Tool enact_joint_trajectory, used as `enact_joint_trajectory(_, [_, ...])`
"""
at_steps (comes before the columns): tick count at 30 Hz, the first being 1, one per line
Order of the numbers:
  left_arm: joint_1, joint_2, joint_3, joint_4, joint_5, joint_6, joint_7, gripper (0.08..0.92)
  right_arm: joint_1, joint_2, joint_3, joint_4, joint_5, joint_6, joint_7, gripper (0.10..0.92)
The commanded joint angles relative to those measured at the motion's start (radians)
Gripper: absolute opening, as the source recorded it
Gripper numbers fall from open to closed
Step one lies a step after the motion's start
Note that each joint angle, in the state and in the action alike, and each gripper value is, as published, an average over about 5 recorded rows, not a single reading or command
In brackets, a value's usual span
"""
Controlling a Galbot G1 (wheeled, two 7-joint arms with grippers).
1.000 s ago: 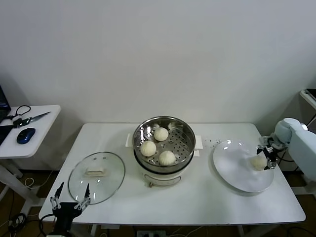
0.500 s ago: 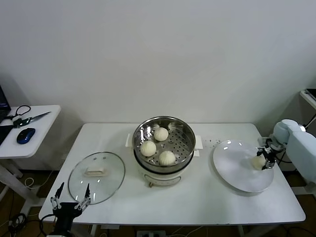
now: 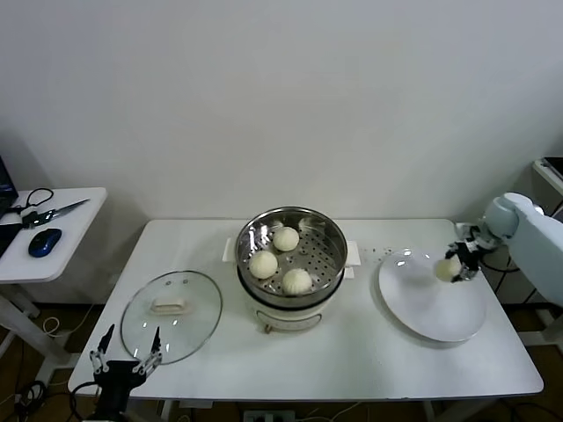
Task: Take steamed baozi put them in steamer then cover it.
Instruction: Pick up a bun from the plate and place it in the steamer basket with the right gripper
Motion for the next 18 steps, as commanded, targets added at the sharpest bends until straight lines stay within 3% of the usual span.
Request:
enact_joint_trajectory(1, [0.013,0.002,0.016,-0.007,-0.011,-0.009,0.006,0.823,0.55,0.081,-0.572,0.209,0.586,-0.177,0.01,0.659])
enact_joint_trajectory(12, [0.01,0.005,0.042,-0.03,-0.003,-0.007,0.01,0.823,0.759,0.327,-0.839,0.322,0.918,-0.295,0.098,0.662])
enact_joint_trajectory(18, [-0.001,0.014,0.04,-0.029,-0.01,-0.006,0.015,0.823,0.712,0.443,-0.892,0.351,0.972,-0.349,0.177,0.662])
